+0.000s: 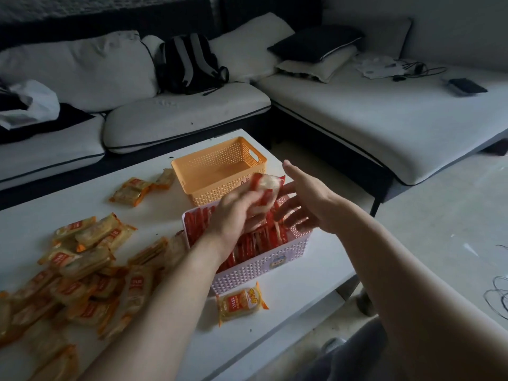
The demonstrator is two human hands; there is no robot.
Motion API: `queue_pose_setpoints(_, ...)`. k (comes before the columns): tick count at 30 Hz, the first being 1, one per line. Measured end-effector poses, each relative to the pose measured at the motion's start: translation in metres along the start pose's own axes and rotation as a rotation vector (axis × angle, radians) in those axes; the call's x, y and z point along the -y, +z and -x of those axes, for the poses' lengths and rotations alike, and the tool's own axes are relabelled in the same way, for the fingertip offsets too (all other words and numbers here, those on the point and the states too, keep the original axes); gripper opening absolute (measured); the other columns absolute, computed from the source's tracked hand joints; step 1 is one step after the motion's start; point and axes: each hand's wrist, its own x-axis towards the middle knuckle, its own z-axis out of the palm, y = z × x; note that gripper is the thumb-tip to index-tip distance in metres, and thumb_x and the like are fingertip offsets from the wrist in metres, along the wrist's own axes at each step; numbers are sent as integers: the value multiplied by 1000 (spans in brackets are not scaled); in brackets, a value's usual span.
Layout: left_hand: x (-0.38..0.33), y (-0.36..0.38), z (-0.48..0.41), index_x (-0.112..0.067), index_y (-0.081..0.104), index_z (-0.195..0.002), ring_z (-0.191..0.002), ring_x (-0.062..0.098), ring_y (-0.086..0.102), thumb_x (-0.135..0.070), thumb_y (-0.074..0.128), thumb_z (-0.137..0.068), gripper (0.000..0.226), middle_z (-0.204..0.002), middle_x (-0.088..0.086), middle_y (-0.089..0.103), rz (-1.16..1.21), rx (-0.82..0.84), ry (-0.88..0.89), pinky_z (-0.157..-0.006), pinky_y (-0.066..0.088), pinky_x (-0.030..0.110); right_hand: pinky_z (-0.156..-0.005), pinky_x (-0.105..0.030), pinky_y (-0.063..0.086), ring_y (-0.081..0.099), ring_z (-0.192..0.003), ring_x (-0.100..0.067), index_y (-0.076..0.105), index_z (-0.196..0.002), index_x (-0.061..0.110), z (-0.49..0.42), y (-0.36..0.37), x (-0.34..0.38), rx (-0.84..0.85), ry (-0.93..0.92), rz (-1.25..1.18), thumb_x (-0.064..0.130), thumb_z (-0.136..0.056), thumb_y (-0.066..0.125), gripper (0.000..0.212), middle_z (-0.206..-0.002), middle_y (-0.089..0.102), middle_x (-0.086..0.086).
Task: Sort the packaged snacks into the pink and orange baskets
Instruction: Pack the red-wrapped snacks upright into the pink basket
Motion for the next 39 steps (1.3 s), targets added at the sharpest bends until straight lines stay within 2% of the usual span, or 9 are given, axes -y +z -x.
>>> queue_pose_setpoints(4, 4, 2, 0, -39, 67, -128, -121, 6, 62, -46, 72, -88, 41, -121, -14, 71, -361, 135, 227, -107, 48, 41, -60, -31, 56, 70, -66, -20, 69, -97, 8, -1, -13, -2, -98, -87, 59, 44, -96, 60, 37, -86, 73, -12)
queue_pose_setpoints(9, 5, -26, -13, -67, 52, -117, -126, 11, 53, -40, 75, -85, 48, -130, -17, 54, -830, -4, 223, -100, 51, 40, -56, -28, 54, 61, -73, -10, 57, -105, 22, 3, -29, -6, -500, -252, 576, 28, -88, 71, 23, -93, 65, 3)
queue_pose_setpoints(12, 13, -28, -15, -45, 45, -143, -135, 20, 46, -27, 79, -81, 73, -148, -7, 45, -1070, 105, 75, -103, 49, 47, -52, -28, 54, 62, -65, -13, 62, -97, 18, 4, -12, -11, -519, -262, 878, 37, -91, 67, 20, -79, 64, 4)
queue_pose_setpoints(19, 20, -30, -22, -32, 34, -152, -141, 26, 35, -45, 78, -74, 90, -152, -5, 43, -1186, 59, 55, -114, 36, 51, -52, -34, 60, 65, -61, -17, 57, -100, 14, -8, 6, -12, -571, -321, 873, 28, -91, 70, 21, -78, 64, -2)
queue_pose_setpoints(27, 19, -33, -18, -27, 34, -149, -128, 26, 47, -48, 86, -73, 94, -141, 4, 43, -1040, -154, 219, -96, 44, 39, -46, -26, 35, 54, -60, -15, 58, -102, 16, -11, 28, -28, -424, -184, 1364, 23, -96, 53, 11, -73, 56, 1)
queue_pose_setpoints(31, 16, -30, -17, -27, 27, -154, -126, 19, 47, -43, 88, -73, 103, -142, 1, 39, -938, -164, 335, -86, 45, 31, -49, -24, 43, 59, -62, -14, 62, -89, 15, -16, 14, -22, -408, -143, 1246, 22, -98, 44, 21, -75, 63, 1)
queue_pose_setpoints(33, 15, -24, -21, -30, 21, -156, -132, 19, 42, -37, 89, -73, 107, -146, 1, 37, -907, -109, 387, -93, 50, 35, -54, -26, 50, 67, -69, -16, 68, -94, 16, -18, 6, -17, -461, -257, 900, 32, -102, 43, 31, -85, 70, 0)
queue_pose_setpoints(36, 9, -10, -30, -36, 14, -156, -138, 20, 36, -29, 88, -75, 110, -149, 1, 36, -920, -13, 464, -104, 49, 42, -65, -29, 59, 70, -83, -14, 66, -113, 22, -19, 3, -9, -264, -358, 290, 45, -99, 56, 29, -103, 72, 1)
queue_pose_setpoints(39, 8, -3, -42, -40, 10, -155, -137, 20, 40, -32, 91, -72, 116, -150, -1, 35, -890, 54, 495, -104, 52, 45, -62, -27, 59, 69, -83, -12, 62, -121, 21, -25, -7, -12, -304, -347, 332, 27, -88, 72, 35, -100, 68, 4)
